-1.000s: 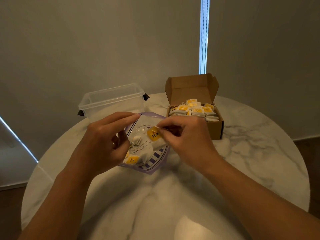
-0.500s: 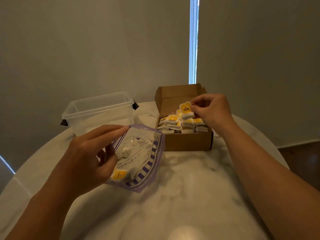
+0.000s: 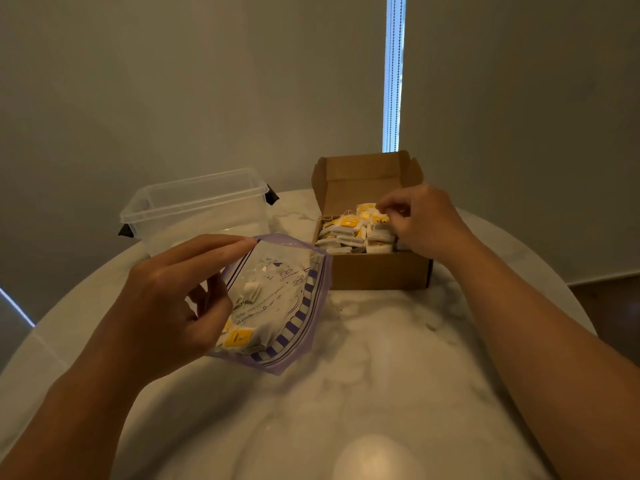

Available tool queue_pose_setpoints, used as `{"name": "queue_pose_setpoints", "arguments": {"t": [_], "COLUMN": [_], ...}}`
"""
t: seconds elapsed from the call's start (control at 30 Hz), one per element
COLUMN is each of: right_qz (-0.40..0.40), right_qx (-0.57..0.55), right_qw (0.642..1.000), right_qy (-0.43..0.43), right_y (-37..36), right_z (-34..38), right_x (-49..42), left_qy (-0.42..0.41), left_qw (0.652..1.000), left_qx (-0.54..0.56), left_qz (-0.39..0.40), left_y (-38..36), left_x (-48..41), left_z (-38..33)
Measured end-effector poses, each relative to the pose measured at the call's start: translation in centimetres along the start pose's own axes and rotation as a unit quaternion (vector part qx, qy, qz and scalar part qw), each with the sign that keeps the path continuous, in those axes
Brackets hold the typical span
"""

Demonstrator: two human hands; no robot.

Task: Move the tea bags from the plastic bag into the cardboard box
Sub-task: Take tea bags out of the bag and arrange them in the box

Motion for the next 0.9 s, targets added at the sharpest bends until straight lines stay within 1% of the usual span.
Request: {"name": "queue_pose_setpoints", "arguments": {"t": [0.07, 0.13, 0.17, 0.23, 0.3, 0.33, 0.37, 0.4, 0.43, 0.47, 0.5, 0.57, 0.63, 0.73, 0.8, 0.9], "right_qz": [0.041, 0.066, 0.066, 0.042, 0.012, 0.020, 0.051, 0.102, 0.167, 0.230, 0.279, 0.328, 0.333, 0.344, 0.349, 0.368], "right_qx": [0.037, 0.067, 0.071, 0.064, 0.036, 0.003, -0.046, -0.103, -0.149, -0.166, -0.147, -0.053, 0.024, 0.083, 0.110, 0.115], "right_qw": [0.998, 0.996, 0.995, 0.997, 0.998, 0.995, 0.988, 0.972, 0.950, 0.929, 0.917, 0.914, 0.917, 0.918, 0.915, 0.911], "right_qy": [0.004, 0.003, 0.002, 0.012, 0.057, 0.095, 0.141, 0.184, 0.217, 0.237, 0.243, 0.233, 0.218, 0.177, 0.168, 0.149], "right_y": [-1.1, -1.8, -1.8, -0.9, 0.6, 1.0, 1.2, 1.0, 0.2, -0.9, -2.5, -6.2, -9.4, -13.1, -14.6, -15.8], "right_z": [0.1, 0.1, 0.2, 1.2, 4.0, 5.9, 8.3, 10.6, 12.8, 14.7, 16.1, 17.5, 18.1, 18.1, 18.4, 18.5], "right_x": [-0.2, -0.4, -0.4, 0.2, 1.7, 2.7, 4.0, 5.3, 6.6, 7.8, 8.6, 9.3, 8.8, 7.1, 6.3, 5.8], "left_qy": [-0.002, 0.002, 0.004, 0.005, 0.008, 0.010, 0.012, 0.011, 0.009, 0.007, 0.004, 0.001, 0.002, 0.001, 0.001, 0.004], "left_qw": [1.000, 1.000, 1.000, 1.000, 1.000, 1.000, 1.000, 1.000, 1.000, 1.000, 1.000, 1.000, 1.000, 1.000, 1.000, 1.000], "left_qx": [0.002, 0.004, 0.006, 0.009, 0.012, 0.014, 0.015, 0.014, 0.011, 0.007, 0.004, 0.006, 0.014, 0.017, 0.014, 0.018], "left_qz": [-0.001, -0.001, 0.000, 0.000, -0.001, -0.001, 0.000, 0.001, 0.004, 0.007, 0.010, 0.007, 0.002, -0.001, -0.001, -0.003], "left_y": [0.2, 0.4, 0.4, 0.5, 0.5, 0.4, 0.4, 0.4, 0.3, 0.3, 0.2, 0.2, 0.2, 0.0, -0.1, -0.2], "left_x": [0.1, 0.3, 0.4, 0.5, 0.6, 0.6, 0.6, 0.5, 0.4, 0.4, 0.3, 0.2, 0.2, 0.2, 0.3, 0.3], "left_z": [0.0, 0.1, 0.1, 0.0, 0.1, 0.1, 0.1, 0.1, 0.0, -0.1, -0.2, -0.4, -0.4, -0.4, -0.4, -0.5]}}
Point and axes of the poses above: each hand's wrist, its own x-axis away from the middle knuckle, its own y-axis out of the back of the hand, z = x × y, the point moved 9 cm from there along -x, towards the middle knuckle, and after that the axes turned 15 degrees about z, right-handed, at the moved point
